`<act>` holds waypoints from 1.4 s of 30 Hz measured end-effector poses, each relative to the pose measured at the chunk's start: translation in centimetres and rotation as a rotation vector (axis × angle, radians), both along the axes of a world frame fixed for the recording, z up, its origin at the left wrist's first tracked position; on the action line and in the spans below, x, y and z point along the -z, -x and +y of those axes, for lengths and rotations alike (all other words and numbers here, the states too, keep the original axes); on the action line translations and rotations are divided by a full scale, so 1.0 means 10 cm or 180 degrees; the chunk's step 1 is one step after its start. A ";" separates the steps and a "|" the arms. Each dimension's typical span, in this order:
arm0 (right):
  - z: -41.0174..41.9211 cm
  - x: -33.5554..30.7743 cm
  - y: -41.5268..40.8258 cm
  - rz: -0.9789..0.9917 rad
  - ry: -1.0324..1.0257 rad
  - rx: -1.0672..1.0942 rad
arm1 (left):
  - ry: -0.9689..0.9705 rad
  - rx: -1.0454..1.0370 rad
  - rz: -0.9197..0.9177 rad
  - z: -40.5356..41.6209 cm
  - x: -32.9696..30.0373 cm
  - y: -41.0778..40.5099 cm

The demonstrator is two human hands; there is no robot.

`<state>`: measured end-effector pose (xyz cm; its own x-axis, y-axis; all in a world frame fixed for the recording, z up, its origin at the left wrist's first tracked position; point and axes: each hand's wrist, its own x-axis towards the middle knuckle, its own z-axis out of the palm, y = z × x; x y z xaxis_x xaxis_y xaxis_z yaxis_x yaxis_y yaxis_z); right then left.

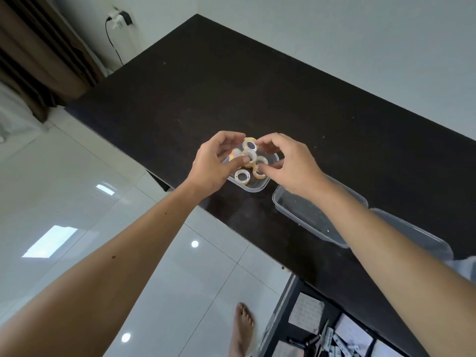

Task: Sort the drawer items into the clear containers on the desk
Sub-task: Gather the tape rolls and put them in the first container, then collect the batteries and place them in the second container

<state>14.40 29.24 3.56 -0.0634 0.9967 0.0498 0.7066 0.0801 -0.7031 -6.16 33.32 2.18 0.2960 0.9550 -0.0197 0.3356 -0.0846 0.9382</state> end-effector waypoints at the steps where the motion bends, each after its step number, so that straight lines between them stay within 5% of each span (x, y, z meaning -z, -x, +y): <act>1: -0.05 -0.03 0.00 -0.0026 -0.0003 0.0022 | -0.0001 0.0003 -0.0015 -0.04 -0.02 0.01; 20: -2.71 -0.09 -0.33 0.0180 0.0058 0.0845 | 0.0260 0.0967 -0.0278 -2.04 -0.05 -0.18; 33: -4.68 1.25 -0.74 0.0252 0.1185 0.1503 | 0.1012 0.2155 0.0625 -3.36 1.22 -0.84; 42: -4.79 1.84 -0.80 0.0200 0.1276 0.1510 | 0.0263 0.2270 0.1404 -3.49 1.82 -1.15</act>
